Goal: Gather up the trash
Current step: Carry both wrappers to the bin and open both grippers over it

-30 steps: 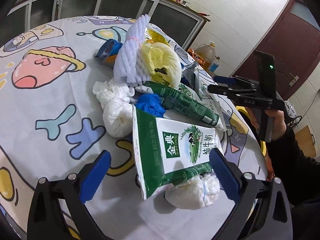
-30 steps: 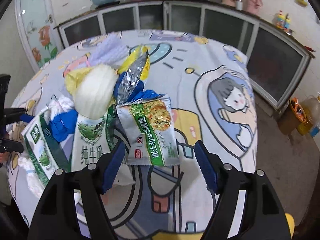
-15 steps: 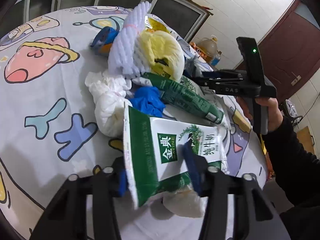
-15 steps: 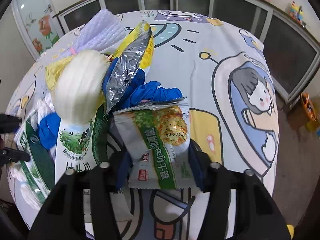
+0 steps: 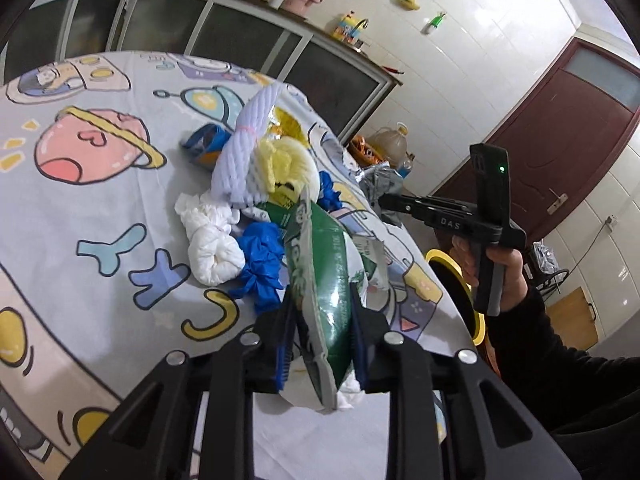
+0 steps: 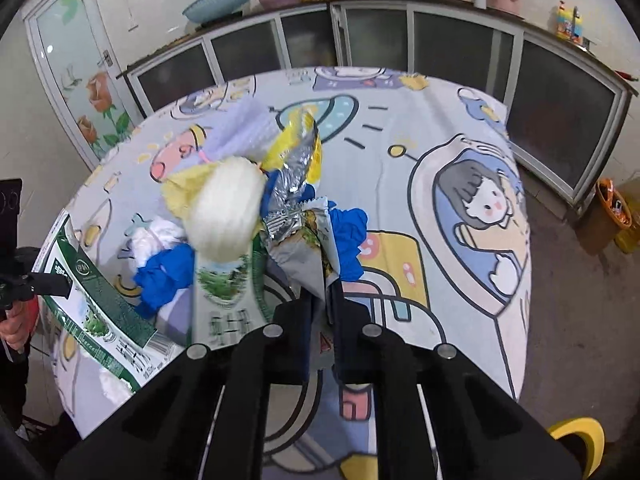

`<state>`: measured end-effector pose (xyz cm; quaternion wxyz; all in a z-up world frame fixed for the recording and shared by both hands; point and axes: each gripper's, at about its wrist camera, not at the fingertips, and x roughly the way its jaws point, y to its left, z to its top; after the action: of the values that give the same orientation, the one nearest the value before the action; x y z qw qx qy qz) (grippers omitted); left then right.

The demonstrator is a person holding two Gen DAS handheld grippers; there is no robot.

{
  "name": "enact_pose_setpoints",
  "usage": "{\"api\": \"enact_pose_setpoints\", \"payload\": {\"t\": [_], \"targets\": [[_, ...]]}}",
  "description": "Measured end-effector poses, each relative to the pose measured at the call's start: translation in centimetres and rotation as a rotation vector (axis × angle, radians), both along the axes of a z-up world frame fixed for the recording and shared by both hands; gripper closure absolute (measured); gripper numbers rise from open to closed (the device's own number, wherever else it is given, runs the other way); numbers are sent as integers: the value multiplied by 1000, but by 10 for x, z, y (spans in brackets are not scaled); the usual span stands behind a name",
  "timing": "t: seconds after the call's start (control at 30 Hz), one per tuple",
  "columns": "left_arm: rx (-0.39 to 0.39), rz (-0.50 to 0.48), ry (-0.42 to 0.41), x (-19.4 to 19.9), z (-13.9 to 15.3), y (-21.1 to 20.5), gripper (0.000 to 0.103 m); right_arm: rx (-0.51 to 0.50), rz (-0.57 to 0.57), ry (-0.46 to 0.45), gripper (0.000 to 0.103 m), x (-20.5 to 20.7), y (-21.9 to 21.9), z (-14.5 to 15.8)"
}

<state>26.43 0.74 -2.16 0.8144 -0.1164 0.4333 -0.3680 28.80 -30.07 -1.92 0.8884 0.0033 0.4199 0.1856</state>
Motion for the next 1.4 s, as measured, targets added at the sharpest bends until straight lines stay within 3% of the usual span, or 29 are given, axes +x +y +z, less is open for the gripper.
{"api": "enact_pose_setpoints", "payload": {"t": [0.33,0.63,0.97,1.4], "targets": [[-76,8,-88,-27,37,15,81,28,-30,-69,94,-50,-13,32],[-74,-37,-138,-48,59,-6,81,51,-59,-122,94,-92,-34,52],[-67,-122,-151,-61,66,-50,81,80,-158,-123,94,-133,-79,44],[-73,-287,-134,-54,63,-138,81,104,-376,-141,94,-194,-163,30]]}}
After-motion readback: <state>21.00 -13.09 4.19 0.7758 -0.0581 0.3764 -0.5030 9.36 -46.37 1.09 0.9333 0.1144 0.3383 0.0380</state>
